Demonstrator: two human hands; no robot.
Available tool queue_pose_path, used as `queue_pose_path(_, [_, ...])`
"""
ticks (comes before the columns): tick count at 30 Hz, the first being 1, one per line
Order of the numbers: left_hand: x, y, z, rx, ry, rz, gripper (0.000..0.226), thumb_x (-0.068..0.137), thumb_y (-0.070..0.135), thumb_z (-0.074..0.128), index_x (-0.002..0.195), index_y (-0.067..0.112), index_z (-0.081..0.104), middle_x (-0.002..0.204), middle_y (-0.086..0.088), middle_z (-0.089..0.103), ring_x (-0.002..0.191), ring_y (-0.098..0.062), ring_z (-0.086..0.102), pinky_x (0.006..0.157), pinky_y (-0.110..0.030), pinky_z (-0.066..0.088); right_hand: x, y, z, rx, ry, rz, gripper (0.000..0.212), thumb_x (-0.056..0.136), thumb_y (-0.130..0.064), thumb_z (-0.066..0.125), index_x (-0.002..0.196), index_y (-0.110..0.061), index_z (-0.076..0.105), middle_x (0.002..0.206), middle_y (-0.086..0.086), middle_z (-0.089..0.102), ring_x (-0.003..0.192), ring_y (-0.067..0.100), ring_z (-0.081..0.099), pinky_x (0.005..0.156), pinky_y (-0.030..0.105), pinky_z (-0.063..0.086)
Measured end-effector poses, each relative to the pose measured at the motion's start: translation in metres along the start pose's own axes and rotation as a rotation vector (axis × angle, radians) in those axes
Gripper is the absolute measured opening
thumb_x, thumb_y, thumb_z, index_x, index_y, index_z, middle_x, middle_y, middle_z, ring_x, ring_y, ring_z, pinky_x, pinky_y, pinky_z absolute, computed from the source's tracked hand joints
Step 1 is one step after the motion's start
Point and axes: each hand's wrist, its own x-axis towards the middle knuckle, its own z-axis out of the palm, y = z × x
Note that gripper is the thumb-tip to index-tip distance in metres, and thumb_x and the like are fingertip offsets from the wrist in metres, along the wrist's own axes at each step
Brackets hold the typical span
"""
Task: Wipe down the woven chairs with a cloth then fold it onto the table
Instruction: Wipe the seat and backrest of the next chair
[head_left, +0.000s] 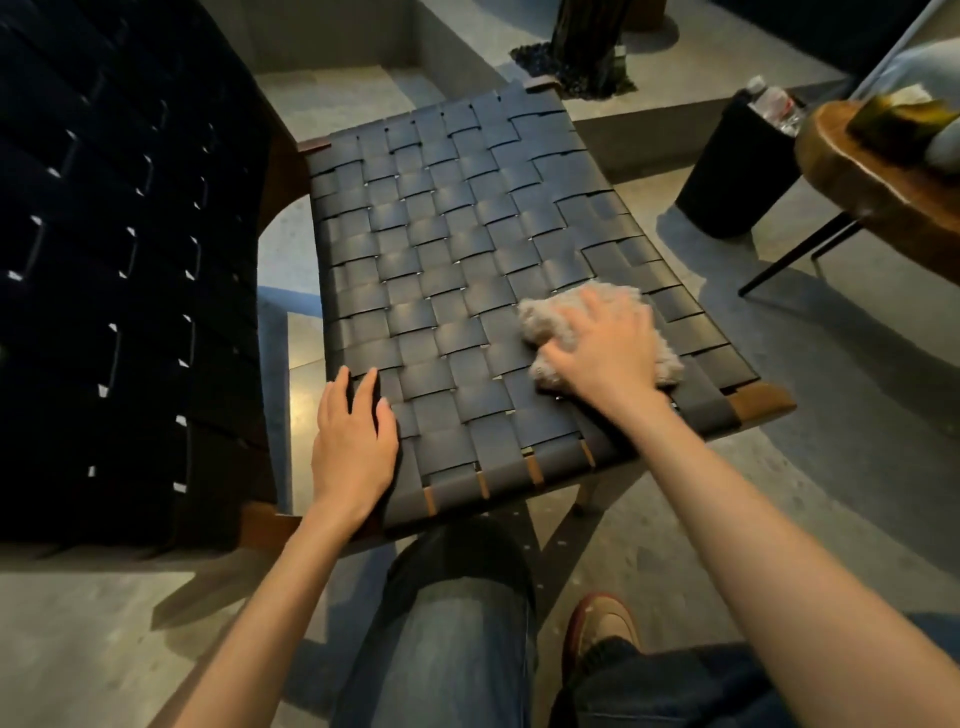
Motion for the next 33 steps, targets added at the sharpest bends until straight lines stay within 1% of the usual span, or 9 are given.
queue_pose_path(3, [-0.008,0.001,-0.004,-0.027,-0.002,-0.069,0.048,0.101,0.032,0.034,0.147,0.018,0.030,0.156,-0.007,0.018,0.144,-0.023,0.012,0.112,-0.042,0.023,0.000,0.009,0.000,0.067,0.002,0.044,0.055,0.090,-0.050,0.044,0.142,-0.031,0.040,0.157,0.001,0.024,0.145,0.033,0.011,0.116,0.050,0.009])
queue_pose_path(10, [-0.040,0.000,-0.014,0.027,-0.054,-0.010,0.057,0.100,0.032,0.035,0.149,0.008,0.018,0.157,-0.009,0.016,0.145,-0.020,0.012,0.116,-0.030,0.011,-0.004,-0.095,0.029,0.273,-0.132,-0.482,0.049,0.095,-0.037,0.043,0.143,-0.029,0.038,0.156,-0.004,0.027,0.145,0.023,0.015,0.118,0.037,0.009])
queue_pose_path(13, [-0.050,-0.002,-0.018,0.153,-0.050,0.102,0.053,0.101,0.028,0.029,0.146,0.002,0.023,0.153,-0.015,0.024,0.143,-0.023,0.018,0.117,-0.029,0.008,0.004,-0.139,0.035,0.284,-0.185,-0.609,0.048,0.096,-0.037,0.043,0.143,-0.031,0.038,0.156,-0.003,0.025,0.145,0.025,0.012,0.119,0.041,0.007])
queue_pose_path(16, [-0.056,0.000,-0.023,0.269,-0.062,0.183,0.050,0.101,0.026,0.023,0.144,0.000,0.028,0.148,-0.016,0.032,0.139,-0.023,0.025,0.117,-0.033,0.018,0.004,-0.157,0.037,0.268,-0.169,-0.655,0.049,0.095,-0.038,0.045,0.143,-0.032,0.039,0.155,-0.003,0.028,0.145,0.023,0.015,0.119,0.040,0.006])
queue_pose_path(19, [-0.061,0.005,-0.034,0.335,-0.027,0.221,0.042,0.100,0.025,0.037,0.134,0.003,0.043,0.138,-0.013,0.045,0.130,-0.022,0.038,0.109,-0.033,0.034,-0.004,-0.150,0.032,0.285,-0.169,-0.657,0.049,0.095,-0.036,0.046,0.143,-0.026,0.041,0.153,-0.004,0.032,0.143,0.019,0.020,0.117,0.031,0.006])
queue_pose_path(22, [-0.071,0.005,-0.049,0.500,0.012,0.340,0.029,0.090,0.016,0.056,0.117,0.006,0.058,0.110,-0.010,0.059,0.105,-0.024,0.055,0.088,-0.034,0.048,-0.023,-0.136,0.025,0.283,-0.190,-0.646,0.051,0.093,-0.038,0.047,0.141,-0.025,0.045,0.151,-0.006,0.036,0.141,0.018,0.026,0.117,0.033,0.014])
queue_pose_path(24, [-0.077,0.003,-0.059,0.598,0.060,0.387,0.028,0.080,0.009,0.064,0.108,0.006,0.062,0.096,-0.010,0.062,0.094,-0.027,0.059,0.084,-0.037,0.048,-0.038,-0.129,0.024,0.284,-0.189,-0.648,0.050,0.091,-0.040,0.047,0.139,-0.025,0.048,0.149,-0.006,0.040,0.139,0.019,0.030,0.116,0.036,0.019])
queue_pose_path(28, [-0.086,-0.001,-0.071,0.765,0.071,0.459,0.018,0.075,0.006,0.065,0.092,0.010,0.064,0.087,-0.009,0.062,0.088,-0.026,0.059,0.087,-0.038,0.046,-0.043,-0.134,0.025,0.235,-0.176,-0.661,0.050,0.091,-0.044,0.043,0.139,-0.028,0.046,0.148,-0.004,0.041,0.137,0.021,0.031,0.113,0.041,0.024])
queue_pose_path(33, [-0.084,0.001,-0.074,0.969,0.025,0.492,0.016,0.070,0.008,0.069,0.065,0.019,0.058,0.059,0.000,0.054,0.058,-0.016,0.052,0.058,-0.026,0.041,-0.035,-0.161,0.028,0.213,-0.198,-0.601,0.051,0.093,-0.046,0.040,0.143,-0.034,0.038,0.154,-0.007,0.029,0.144,0.024,0.017,0.116,0.044,0.014])
